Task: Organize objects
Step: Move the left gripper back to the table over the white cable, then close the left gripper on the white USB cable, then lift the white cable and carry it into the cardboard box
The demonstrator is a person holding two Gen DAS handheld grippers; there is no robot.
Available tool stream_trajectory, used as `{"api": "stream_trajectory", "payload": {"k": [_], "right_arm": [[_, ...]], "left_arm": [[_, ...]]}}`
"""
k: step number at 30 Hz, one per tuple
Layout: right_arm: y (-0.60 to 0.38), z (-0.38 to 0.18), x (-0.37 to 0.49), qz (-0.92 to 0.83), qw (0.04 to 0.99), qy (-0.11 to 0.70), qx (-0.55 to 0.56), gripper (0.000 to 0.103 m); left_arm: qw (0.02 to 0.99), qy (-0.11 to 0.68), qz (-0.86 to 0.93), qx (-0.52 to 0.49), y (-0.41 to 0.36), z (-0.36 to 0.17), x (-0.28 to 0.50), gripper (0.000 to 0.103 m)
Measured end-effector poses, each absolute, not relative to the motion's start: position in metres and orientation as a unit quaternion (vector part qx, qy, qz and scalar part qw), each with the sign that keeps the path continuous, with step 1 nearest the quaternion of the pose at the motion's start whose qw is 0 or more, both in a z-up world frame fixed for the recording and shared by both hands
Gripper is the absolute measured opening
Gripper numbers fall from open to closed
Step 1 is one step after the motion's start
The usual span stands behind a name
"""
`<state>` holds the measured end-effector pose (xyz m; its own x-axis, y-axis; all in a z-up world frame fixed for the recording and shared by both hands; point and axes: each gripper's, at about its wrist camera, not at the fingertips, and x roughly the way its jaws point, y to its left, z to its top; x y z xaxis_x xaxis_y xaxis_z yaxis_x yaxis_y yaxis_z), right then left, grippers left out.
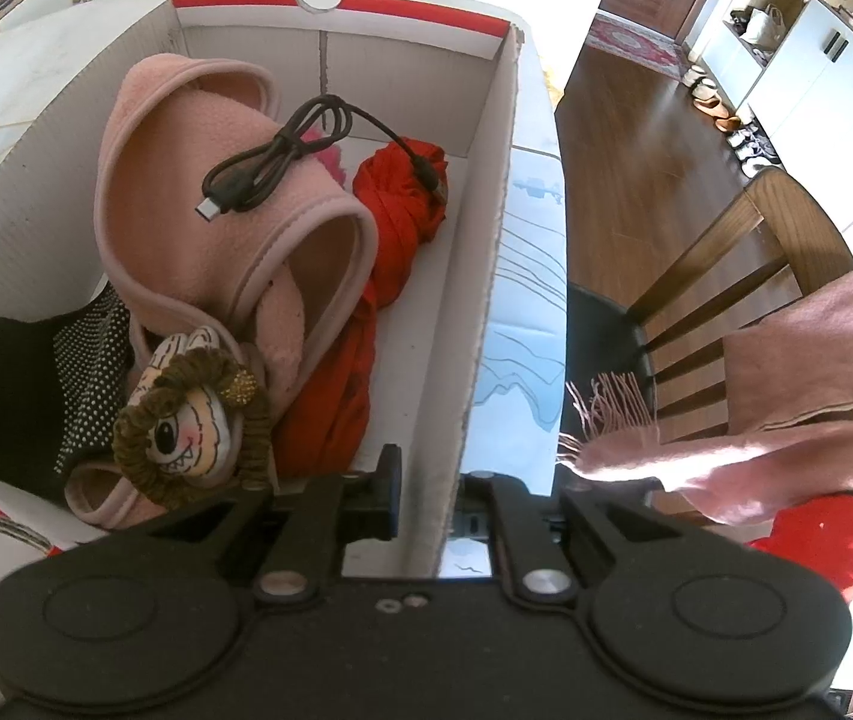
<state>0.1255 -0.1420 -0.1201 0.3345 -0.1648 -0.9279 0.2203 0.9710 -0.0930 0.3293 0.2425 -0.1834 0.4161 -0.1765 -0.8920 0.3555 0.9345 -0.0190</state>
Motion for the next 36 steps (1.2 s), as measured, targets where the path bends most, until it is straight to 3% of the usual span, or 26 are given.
{"api": "stream_trajectory", "payload": {"k": [5, 10, 14, 16, 20, 36], "right_arm": [[-0.142, -0.12, 0.126, -0.12, 0.816, 0.565, 0.025, 0.01], [-0.142, -0.12, 0.126, -0.12, 0.817, 0.564, 0.026, 0.011], [-0.143, -0.119, 0.126, -0.12, 0.817, 0.563, 0.027, 0.011], [-0.143, -0.119, 0.126, -0.12, 0.817, 0.563, 0.027, 0.011], [-0.142, -0.118, 0.126, -0.12, 0.818, 0.562, 0.027, 0.011], [-0.142, -0.118, 0.125, -0.121, 0.819, 0.56, 0.027, 0.01]], "left_arm": [[0.838, 0.514, -0.159, 0.088, 0.241, -0.184, 0.331, 0.071], [0.839, 0.511, -0.16, 0.096, 0.24, -0.18, 0.329, 0.04], [0.836, 0.513, -0.163, 0.111, 0.236, -0.18, 0.328, 0.026], [0.833, 0.518, -0.163, 0.109, 0.236, -0.179, 0.328, 0.014], [0.831, 0.52, -0.158, 0.114, 0.235, -0.179, 0.329, 0.007], [0.848, 0.511, -0.144, 0.009, 0.274, -0.142, 0.324, 0.004]]}}
